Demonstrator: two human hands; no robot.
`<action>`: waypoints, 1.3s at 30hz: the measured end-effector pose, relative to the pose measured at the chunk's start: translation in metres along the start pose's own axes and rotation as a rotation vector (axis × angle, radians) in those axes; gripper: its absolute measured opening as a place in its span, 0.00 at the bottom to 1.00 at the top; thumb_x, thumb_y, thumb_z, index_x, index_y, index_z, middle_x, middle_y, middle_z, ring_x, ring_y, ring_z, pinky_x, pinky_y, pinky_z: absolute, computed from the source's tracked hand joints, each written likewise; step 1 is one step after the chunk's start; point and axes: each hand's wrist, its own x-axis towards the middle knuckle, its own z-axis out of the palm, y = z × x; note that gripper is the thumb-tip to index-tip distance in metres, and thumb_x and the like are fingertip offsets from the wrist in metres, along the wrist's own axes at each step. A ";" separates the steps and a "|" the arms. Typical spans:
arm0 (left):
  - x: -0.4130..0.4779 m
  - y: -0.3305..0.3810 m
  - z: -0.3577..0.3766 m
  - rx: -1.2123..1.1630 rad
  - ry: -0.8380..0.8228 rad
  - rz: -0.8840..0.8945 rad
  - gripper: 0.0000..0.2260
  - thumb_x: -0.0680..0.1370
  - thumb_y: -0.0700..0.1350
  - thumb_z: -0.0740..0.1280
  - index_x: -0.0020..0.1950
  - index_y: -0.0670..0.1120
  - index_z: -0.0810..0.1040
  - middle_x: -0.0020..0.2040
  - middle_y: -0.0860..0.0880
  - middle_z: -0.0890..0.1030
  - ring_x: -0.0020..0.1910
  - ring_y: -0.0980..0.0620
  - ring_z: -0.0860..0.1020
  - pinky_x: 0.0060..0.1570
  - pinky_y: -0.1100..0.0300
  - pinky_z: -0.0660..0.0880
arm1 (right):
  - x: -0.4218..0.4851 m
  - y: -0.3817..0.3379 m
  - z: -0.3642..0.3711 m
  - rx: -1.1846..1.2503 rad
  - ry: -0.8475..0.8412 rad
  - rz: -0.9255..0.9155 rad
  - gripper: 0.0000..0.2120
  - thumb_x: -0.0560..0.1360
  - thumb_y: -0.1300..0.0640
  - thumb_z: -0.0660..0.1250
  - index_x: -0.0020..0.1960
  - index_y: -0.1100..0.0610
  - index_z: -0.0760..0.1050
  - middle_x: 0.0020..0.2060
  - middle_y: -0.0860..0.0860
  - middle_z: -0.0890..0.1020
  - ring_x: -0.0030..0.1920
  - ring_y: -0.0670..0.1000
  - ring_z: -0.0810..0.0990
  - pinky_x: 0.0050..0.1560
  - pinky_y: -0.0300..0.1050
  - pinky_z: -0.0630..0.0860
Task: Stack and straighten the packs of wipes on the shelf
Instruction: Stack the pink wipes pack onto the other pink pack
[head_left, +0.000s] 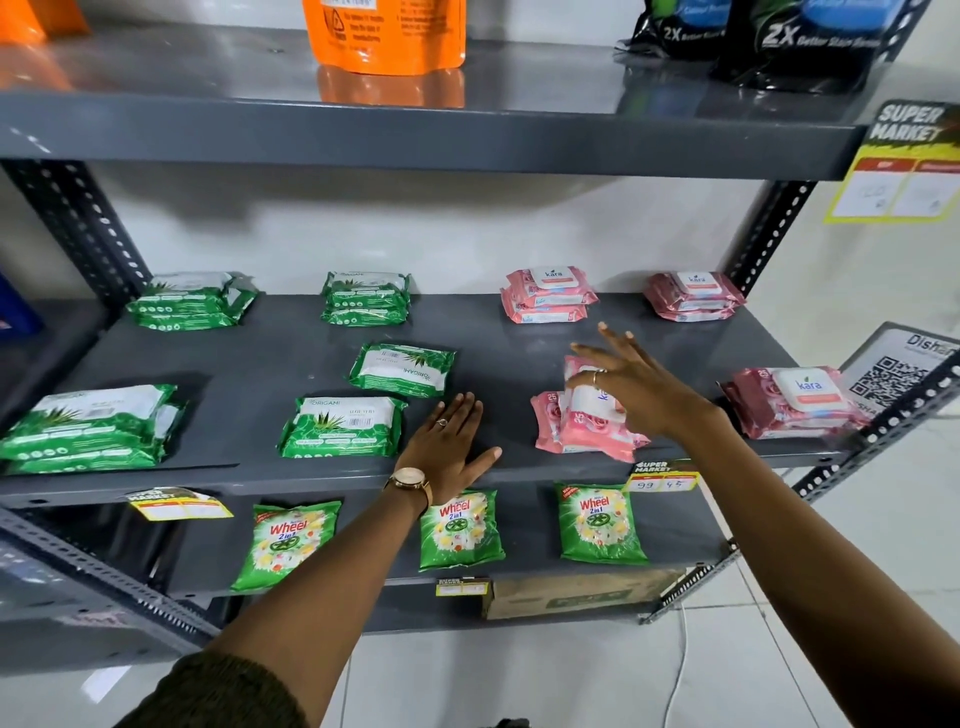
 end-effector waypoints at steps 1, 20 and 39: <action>0.000 0.000 0.000 0.001 0.002 0.002 0.37 0.76 0.65 0.44 0.77 0.42 0.48 0.79 0.45 0.50 0.78 0.50 0.46 0.77 0.53 0.45 | 0.002 0.002 -0.002 0.023 -0.050 0.041 0.33 0.68 0.71 0.67 0.70 0.51 0.66 0.76 0.52 0.58 0.77 0.59 0.43 0.75 0.58 0.43; -0.002 0.001 -0.003 0.024 0.038 0.015 0.40 0.74 0.66 0.40 0.77 0.42 0.50 0.79 0.44 0.52 0.78 0.48 0.48 0.75 0.55 0.43 | 0.004 -0.017 -0.003 0.377 -0.123 0.282 0.33 0.71 0.58 0.71 0.72 0.58 0.61 0.72 0.56 0.67 0.70 0.57 0.66 0.68 0.54 0.68; 0.001 0.002 -0.036 -0.011 -0.125 0.027 0.30 0.80 0.60 0.54 0.77 0.47 0.55 0.77 0.45 0.59 0.76 0.46 0.58 0.72 0.48 0.63 | 0.001 -0.049 -0.010 0.334 0.029 0.258 0.28 0.78 0.52 0.61 0.73 0.60 0.57 0.75 0.53 0.62 0.77 0.55 0.52 0.74 0.57 0.59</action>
